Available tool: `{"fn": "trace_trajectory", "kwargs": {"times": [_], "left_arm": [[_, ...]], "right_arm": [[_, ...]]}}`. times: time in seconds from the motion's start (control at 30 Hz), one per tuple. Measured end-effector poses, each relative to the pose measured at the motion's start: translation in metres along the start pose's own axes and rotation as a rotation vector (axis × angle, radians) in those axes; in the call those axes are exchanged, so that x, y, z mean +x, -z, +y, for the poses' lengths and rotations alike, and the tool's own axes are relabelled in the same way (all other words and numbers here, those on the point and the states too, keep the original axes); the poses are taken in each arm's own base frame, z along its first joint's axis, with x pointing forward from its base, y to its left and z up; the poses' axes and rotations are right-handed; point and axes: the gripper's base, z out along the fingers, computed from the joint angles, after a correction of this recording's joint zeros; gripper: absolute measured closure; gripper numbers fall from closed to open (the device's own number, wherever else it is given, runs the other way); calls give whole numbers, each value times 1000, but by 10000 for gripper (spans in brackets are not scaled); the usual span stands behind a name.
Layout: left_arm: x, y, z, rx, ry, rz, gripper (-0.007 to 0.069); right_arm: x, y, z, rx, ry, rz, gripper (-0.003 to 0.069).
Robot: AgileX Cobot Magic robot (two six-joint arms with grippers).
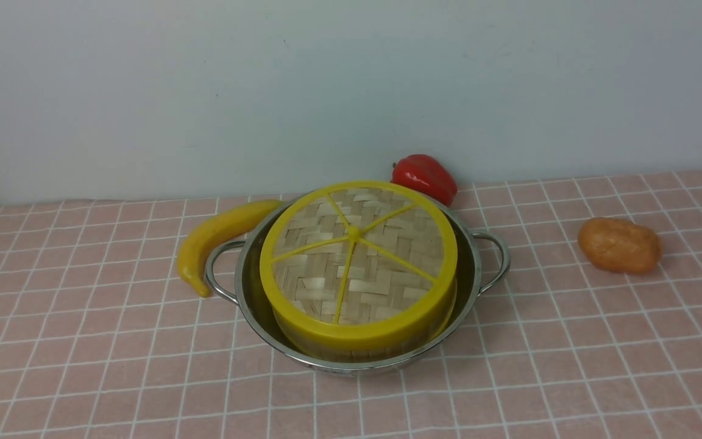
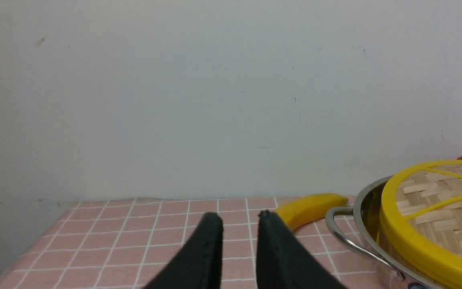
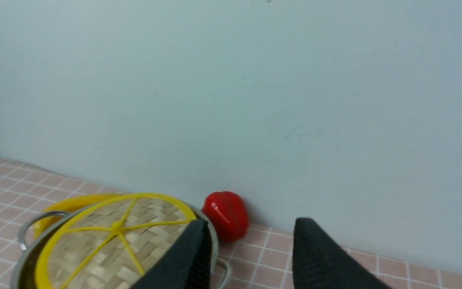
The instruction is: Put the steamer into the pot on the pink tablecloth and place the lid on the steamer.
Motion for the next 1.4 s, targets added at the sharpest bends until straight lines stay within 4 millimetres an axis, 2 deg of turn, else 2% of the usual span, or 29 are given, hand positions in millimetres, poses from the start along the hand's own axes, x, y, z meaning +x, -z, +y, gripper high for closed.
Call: {"fn": "trace_trajectory", "kwargs": {"times": [0.07,0.1,0.13,0.17,0.3,0.5,0.7,0.87,1.4], "left_arm": [[0,0,0,0,0,0,490],[0,0,0,0,0,0,487],[0,0,0,0,0,0,486],[0,0,0,0,0,0,486],[0,0,0,0,0,0,474],[0,0,0,0,0,0,463],[0,0,0,0,0,0,444],[0,0,0,0,0,0,435],[0,0,0,0,0,0,413]], "right_arm": [[11,-3,-3,22,14,-8,356],[30,-3,-6,45,27,-7,356],[30,-3,-6,46,29,-12,356],[48,-2,-8,61,36,-13,356],[84,12,-10,81,48,-86,356],[123,20,-14,129,74,-195,356],[160,9,-22,195,83,-112,356],[176,5,-24,211,78,-66,356],[178,5,-24,205,42,-53,356]]}}
